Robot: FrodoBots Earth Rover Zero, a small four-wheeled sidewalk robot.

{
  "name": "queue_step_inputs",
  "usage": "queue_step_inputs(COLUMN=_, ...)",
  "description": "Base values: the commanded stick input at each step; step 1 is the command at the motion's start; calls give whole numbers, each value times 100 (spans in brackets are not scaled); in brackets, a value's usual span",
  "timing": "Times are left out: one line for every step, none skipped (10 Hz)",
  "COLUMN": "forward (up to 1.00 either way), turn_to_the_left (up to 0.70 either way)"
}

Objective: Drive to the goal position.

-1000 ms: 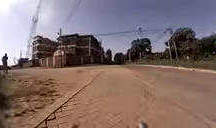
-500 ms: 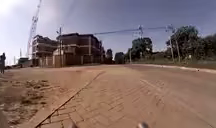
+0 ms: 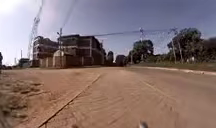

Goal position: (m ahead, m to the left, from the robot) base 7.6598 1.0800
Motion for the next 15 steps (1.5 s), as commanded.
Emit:
queue_step_inputs(forward=100, turn_to_the_left=0)
queue_step_inputs(forward=100, turn_to_the_left=0)
queue_step_inputs(forward=100, turn_to_the_left=0)
queue_step_inputs(forward=100, turn_to_the_left=-12)
queue_step_inputs(forward=100, turn_to_the_left=-34)
queue_step_inputs(forward=100, turn_to_the_left=-40)
queue_step_inputs(forward=100, turn_to_the_left=-19)
queue_step_inputs(forward=100, turn_to_the_left=-4)
queue_step_inputs(forward=100, turn_to_the_left=0)
queue_step_inputs(forward=100, turn_to_the_left=0)
queue_step_inputs(forward=100, turn_to_the_left=0)
queue_step_inputs(forward=100, turn_to_the_left=0)
queue_step_inputs(forward=100, turn_to_the_left=0)
queue_step_inputs(forward=100, turn_to_the_left=0)
queue_step_inputs(forward=100, turn_to_the_left=0)
